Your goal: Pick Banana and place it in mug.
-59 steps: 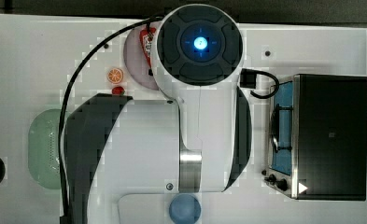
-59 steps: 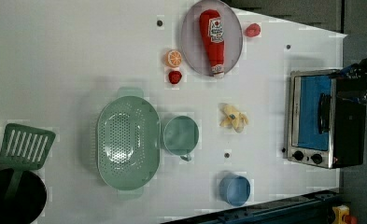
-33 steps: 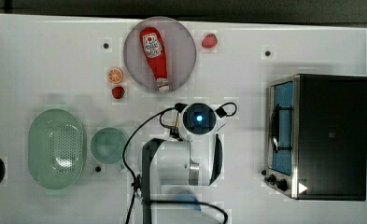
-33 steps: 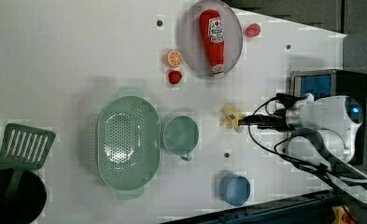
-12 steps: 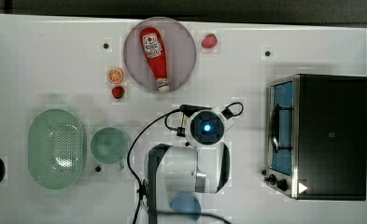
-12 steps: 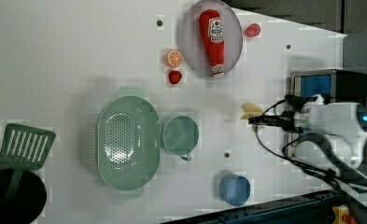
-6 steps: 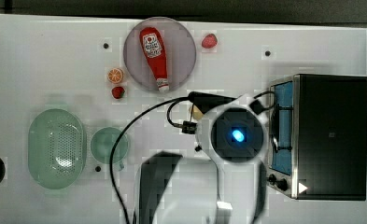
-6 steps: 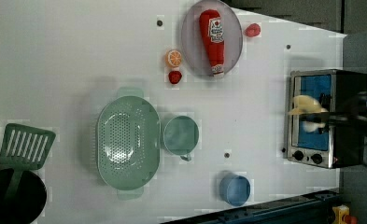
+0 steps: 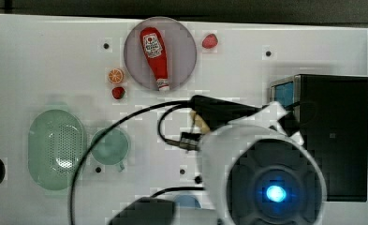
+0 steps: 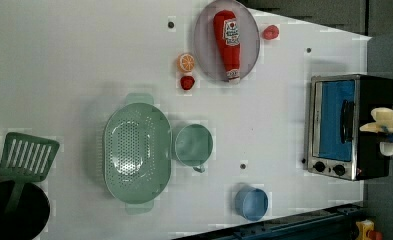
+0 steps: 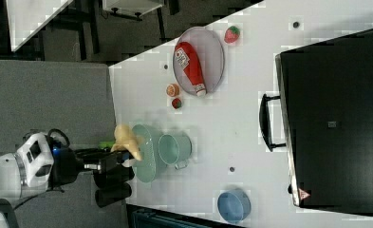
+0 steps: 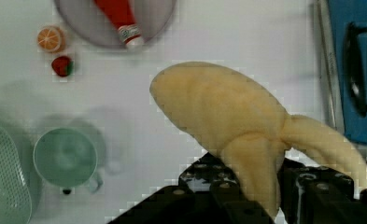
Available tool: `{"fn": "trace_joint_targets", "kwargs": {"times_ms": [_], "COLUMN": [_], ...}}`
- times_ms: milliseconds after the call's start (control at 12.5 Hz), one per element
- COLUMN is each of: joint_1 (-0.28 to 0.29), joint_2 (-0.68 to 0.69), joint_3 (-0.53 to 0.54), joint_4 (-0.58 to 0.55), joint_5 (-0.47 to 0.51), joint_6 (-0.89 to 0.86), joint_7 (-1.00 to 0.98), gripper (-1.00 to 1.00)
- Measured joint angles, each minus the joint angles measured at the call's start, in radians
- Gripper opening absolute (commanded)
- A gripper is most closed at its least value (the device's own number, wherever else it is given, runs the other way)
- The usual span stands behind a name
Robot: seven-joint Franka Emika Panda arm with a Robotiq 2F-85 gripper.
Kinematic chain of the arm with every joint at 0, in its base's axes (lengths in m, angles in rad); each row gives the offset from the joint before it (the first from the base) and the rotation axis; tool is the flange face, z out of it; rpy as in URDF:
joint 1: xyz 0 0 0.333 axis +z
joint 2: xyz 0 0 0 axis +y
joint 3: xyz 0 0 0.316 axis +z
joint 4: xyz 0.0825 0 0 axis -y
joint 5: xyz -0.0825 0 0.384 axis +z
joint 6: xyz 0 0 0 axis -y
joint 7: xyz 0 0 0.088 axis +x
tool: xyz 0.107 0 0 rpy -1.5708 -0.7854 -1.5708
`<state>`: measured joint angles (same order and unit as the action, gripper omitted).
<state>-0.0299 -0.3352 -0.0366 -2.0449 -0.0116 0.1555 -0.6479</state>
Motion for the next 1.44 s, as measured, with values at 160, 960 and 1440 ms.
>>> {"fn": "trace_joint_targets", "kwargs": {"times_ms": [160, 960, 1440], "joint_1": [0.026, 0.114, 0.121], "joint_2": [0.019, 0.35, 0.415], "joint_3": [0.047, 0.49, 0.514], "joint_4": [-0.021, -0.078, -0.27], "joint_5": [0.034, 0.08, 0.071], "joint_6": [-0.003, 0.318, 0.582], "joint_7": [0.08, 0.619, 0.756], "gripper": [-0.38, -0.38, -0.38]}}
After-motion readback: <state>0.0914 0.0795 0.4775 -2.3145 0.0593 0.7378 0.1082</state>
